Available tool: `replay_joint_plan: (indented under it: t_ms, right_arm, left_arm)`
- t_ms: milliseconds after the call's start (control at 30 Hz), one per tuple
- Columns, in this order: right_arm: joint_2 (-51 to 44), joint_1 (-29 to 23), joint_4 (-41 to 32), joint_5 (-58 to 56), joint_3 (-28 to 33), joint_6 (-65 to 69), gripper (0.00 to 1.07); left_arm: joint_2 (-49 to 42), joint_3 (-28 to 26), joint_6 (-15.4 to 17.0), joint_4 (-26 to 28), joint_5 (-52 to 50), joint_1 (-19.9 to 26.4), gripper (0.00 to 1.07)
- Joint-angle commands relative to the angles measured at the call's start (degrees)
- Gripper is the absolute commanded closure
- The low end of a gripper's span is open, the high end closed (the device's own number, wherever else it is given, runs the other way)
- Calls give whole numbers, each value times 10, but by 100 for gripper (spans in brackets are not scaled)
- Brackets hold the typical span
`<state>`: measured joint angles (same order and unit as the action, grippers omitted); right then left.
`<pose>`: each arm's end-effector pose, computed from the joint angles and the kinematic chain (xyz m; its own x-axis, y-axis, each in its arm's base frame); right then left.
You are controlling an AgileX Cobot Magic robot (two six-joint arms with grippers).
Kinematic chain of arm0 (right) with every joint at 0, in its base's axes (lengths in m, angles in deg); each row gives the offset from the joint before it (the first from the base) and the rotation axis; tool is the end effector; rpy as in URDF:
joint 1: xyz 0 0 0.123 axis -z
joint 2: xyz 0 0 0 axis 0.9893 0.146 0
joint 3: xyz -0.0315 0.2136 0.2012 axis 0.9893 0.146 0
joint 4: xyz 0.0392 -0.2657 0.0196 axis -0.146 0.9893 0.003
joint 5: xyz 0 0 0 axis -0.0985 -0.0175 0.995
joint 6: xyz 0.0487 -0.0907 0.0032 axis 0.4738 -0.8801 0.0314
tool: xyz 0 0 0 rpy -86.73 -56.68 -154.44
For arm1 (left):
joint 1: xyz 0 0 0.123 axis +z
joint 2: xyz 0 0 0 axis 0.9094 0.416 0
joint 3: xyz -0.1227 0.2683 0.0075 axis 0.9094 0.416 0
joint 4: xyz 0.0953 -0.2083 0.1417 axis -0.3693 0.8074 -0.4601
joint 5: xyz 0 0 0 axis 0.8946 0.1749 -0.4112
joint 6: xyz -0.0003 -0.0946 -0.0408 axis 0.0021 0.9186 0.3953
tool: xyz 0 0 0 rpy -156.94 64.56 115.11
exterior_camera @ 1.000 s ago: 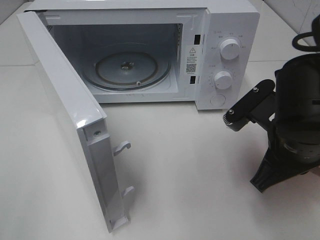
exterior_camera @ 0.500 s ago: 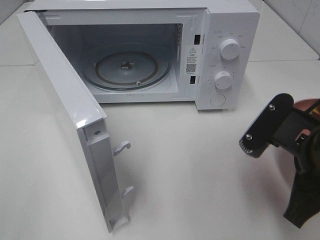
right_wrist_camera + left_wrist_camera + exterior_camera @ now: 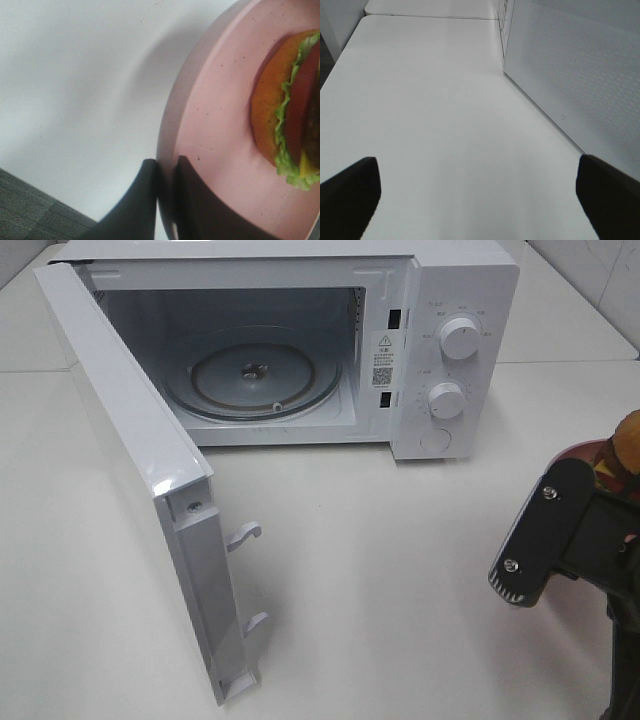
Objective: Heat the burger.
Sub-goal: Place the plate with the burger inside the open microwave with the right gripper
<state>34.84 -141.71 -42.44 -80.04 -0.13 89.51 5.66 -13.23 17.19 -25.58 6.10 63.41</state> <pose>0.1382 0.1209 0.1907 -0.5364 -0.8399 -0.0822 -0.6640 0.4802 -0.5732 0.0070 -0.0034 0.2831 -0.4577 -0.0204 -0.8889 0.0459 0.9979 -0.0466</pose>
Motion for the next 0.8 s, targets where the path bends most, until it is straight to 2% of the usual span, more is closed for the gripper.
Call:
replay_joint_plan:
  t_ms: [33,800]
  right_arm:
    - [-7,-1,39,-9,2,-27,107]
    - [-7,-1,85,119,2,-111,107]
  left_arm:
    - [-6,1,1,3,-10,2,9]
    - [-6,1,1,3,-10,2,9]
